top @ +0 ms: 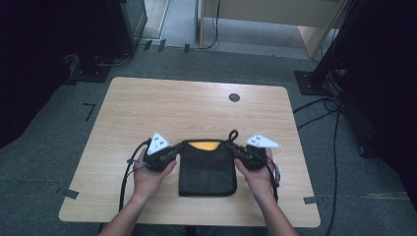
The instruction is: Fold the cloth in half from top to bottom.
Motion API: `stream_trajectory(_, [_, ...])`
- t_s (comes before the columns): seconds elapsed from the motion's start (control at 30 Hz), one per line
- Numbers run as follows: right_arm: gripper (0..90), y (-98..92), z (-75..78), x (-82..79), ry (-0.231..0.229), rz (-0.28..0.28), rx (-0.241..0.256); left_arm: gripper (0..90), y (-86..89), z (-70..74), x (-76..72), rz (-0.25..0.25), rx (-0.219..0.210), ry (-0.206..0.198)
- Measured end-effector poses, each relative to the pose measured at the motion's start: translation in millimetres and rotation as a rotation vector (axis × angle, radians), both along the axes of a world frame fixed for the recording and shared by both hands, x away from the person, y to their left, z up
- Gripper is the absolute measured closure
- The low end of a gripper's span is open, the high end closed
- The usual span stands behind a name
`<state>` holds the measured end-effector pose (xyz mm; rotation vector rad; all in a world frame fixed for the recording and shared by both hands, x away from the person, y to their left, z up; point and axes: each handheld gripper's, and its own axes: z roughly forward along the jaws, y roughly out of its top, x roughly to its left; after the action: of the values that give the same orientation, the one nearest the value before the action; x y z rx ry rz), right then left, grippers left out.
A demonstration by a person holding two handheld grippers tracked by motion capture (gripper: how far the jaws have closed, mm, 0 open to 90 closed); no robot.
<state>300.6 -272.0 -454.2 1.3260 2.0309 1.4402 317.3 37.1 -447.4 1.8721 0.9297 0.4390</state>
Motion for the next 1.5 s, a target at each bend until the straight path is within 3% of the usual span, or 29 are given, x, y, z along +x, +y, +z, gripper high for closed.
stream_trajectory(0.1, [82.4, 4.0, 11.1, 33.2, -0.028, -0.051, 0.012, 86.9, -5.8, 9.7, 30.1, 0.068, 0.032, -0.033])
stream_trajectory(0.17, [82.2, 5.1, 16.0, 49.6, -0.08, -0.052, 0.003, 86.9, -7.5, 13.0, 40.5, 0.082, 0.037, -0.035])
stream_trajectory(0.2, [82.2, 5.1, 17.7, 54.4, -0.099, -0.056, -0.006, 86.9, -8.1, 14.5, 43.0, 0.082, 0.037, -0.047])
stream_trajectory(0.3, [81.8, 2.5, 19.8, 55.6, -0.096, -0.052, -0.013, 86.9, -8.1, 15.0, 36.9, 0.038, 0.042, -0.049])
stream_trajectory(0.47, [81.6, -8.5, 2.9, 25.8, -0.029, 0.04, -0.023, 86.9, 0.7, -4.7, 1.5, -0.051, 0.051, -0.02])
stream_trajectory(0.63, [81.6, -13.5, -20.5, -22.7, 0.037, 0.124, -0.027, 87.0, 9.9, -25.2, -47.9, -0.139, 0.055, 0.0])
stream_trajectory(0.83, [81.2, -19.0, -38.6, -62.2, 0.095, 0.16, -0.027, 87.1, 12.5, -47.4, -85.9, -0.211, 0.088, 0.039])
stream_trajectory(0.97, [78.0, -20.2, -46.7, -77.0, 0.126, 0.185, -0.051, 86.9, 17.1, -54.6, -95.4, -0.221, 0.076, 0.075])
stream_trajectory(1.07, [67.9, -26.4, -49.9, -84.9, 0.146, 0.152, -0.043, 86.1, 17.2, -59.1, -101.3, -0.251, 0.103, 0.079])
stream_trajectory(1.13, [65.6, -32.9, -52.2, -88.9, 0.16, 0.142, -0.049, 83.0, 18.6, -61.9, -104.0, -0.279, 0.107, 0.091])
stream_trajectory(1.2, [64.3, -38.4, -54.6, -92.6, 0.168, 0.153, -0.057, 77.1, 22.1, -63.0, -104.8, -0.303, 0.097, 0.106])
stream_trajectory(1.33, [57.8, -47.1, -56.8, -101.3, 0.182, 0.163, -0.074, 74.8, 31.1, -62.3, -104.2, -0.272, 0.08, 0.116])
stream_trajectory(1.43, [54.4, -52.1, -58.1, -103.7, 0.194, 0.146, -0.09, 72.1, 34.5, -59.6, -103.4, -0.268, 0.045, 0.113])
stream_trajectory(1.5, [54.2, -55.4, -56.7, -104.3, 0.192, 0.17, -0.108, 70.2, 36.5, -56.3, -104.1, -0.278, 0.015, 0.101])
